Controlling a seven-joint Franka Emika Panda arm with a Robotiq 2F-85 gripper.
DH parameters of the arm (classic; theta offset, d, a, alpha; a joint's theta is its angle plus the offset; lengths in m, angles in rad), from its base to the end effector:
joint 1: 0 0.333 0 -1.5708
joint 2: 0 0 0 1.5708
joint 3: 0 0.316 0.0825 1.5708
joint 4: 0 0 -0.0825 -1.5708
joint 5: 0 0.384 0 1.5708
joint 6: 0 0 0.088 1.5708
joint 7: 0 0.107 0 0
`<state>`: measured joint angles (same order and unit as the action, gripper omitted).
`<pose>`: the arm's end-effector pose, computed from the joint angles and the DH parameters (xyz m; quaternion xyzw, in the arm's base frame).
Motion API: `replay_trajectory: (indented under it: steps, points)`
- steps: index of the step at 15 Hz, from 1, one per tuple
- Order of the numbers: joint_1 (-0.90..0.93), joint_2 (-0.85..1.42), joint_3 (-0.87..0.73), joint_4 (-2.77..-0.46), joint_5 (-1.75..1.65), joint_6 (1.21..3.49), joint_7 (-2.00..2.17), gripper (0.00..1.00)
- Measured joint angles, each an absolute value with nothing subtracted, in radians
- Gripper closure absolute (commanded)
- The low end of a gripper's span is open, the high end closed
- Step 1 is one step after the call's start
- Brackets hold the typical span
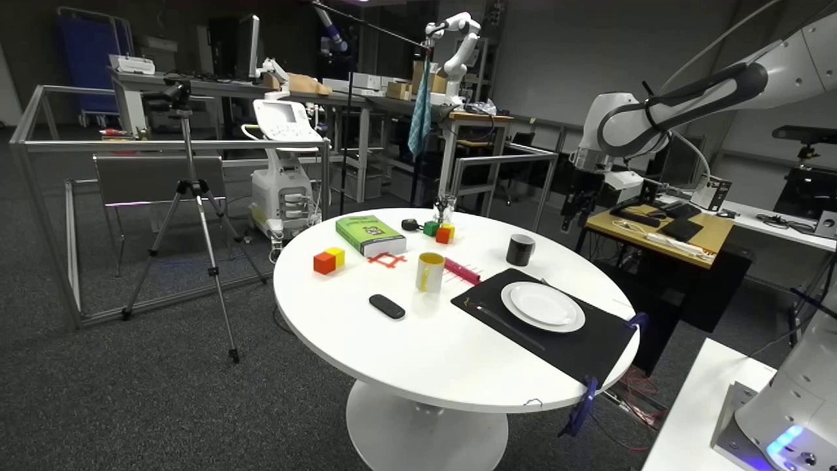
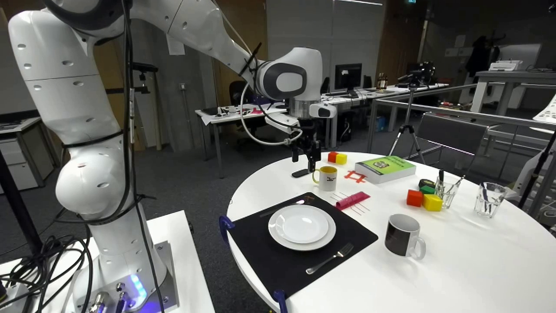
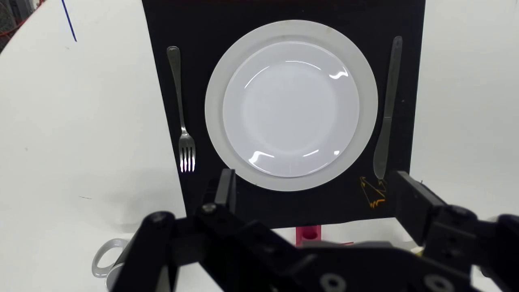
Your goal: Take the fork out of the cup then move the cup off of the table mat
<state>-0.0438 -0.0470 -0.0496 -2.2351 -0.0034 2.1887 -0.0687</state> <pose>0.5142 -0.0484 0.3905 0.9999 -0.0113 0.0003 0.0002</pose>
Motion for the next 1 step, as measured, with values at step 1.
replay_trajectory:
  steps: [1]
  points:
    - [-0.044, -0.047, -0.050, -2.235, -0.003, 2.189, -0.069, 0.00]
